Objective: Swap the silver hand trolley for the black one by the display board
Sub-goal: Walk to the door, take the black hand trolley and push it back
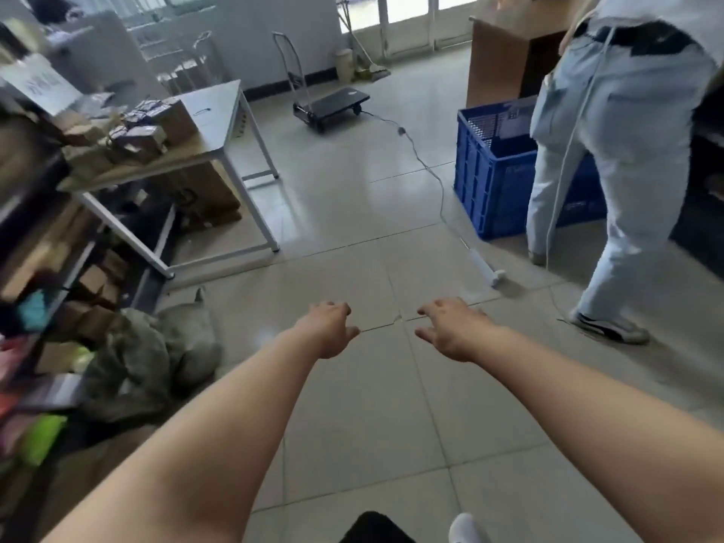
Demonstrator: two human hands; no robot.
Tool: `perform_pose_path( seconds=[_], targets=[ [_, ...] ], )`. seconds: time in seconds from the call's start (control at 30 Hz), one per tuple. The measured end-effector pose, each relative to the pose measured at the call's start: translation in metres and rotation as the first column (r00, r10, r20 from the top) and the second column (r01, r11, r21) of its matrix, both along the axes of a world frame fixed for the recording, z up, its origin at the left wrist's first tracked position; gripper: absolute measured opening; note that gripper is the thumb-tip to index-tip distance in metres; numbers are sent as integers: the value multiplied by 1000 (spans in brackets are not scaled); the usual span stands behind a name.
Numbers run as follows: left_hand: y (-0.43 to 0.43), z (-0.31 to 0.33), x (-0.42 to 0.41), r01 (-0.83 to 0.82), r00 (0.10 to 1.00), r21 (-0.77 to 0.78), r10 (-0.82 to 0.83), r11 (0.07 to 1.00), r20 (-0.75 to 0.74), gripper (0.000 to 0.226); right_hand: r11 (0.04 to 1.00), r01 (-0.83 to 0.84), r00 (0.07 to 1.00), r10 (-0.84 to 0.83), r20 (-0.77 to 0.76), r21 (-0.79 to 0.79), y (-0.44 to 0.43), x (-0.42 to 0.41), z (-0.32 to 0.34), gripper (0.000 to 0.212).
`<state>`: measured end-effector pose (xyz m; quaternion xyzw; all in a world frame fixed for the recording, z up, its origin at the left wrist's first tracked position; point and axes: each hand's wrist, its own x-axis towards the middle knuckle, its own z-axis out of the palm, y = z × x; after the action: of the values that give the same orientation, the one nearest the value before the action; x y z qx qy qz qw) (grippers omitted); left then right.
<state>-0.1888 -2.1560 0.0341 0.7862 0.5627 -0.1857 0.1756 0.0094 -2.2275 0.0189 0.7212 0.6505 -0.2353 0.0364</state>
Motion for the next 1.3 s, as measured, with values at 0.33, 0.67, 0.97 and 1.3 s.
perform_pose_path(
  seconds=[0.33,0.67,0.97,1.3],
  targets=[
    [110,-16,-9,-167,980,-32,169,985,105,51,988,-149,986,152,69,-45,143,-6,-17,53],
    [347,-21,-45,-196,970,-72,204,978,130,54,996,-76,993,80,86,-54,379,-28,-11,52],
    [535,-9,-58,-144,980,-35,147,989,132,53,999,-10,997,12,73,-34,568,-39,-8,50],
    [779,-14,-17,-172,971,-40,177,984,158,53,1000,2,1000,-2,11,18,813,2,-36,50]
  ],
)
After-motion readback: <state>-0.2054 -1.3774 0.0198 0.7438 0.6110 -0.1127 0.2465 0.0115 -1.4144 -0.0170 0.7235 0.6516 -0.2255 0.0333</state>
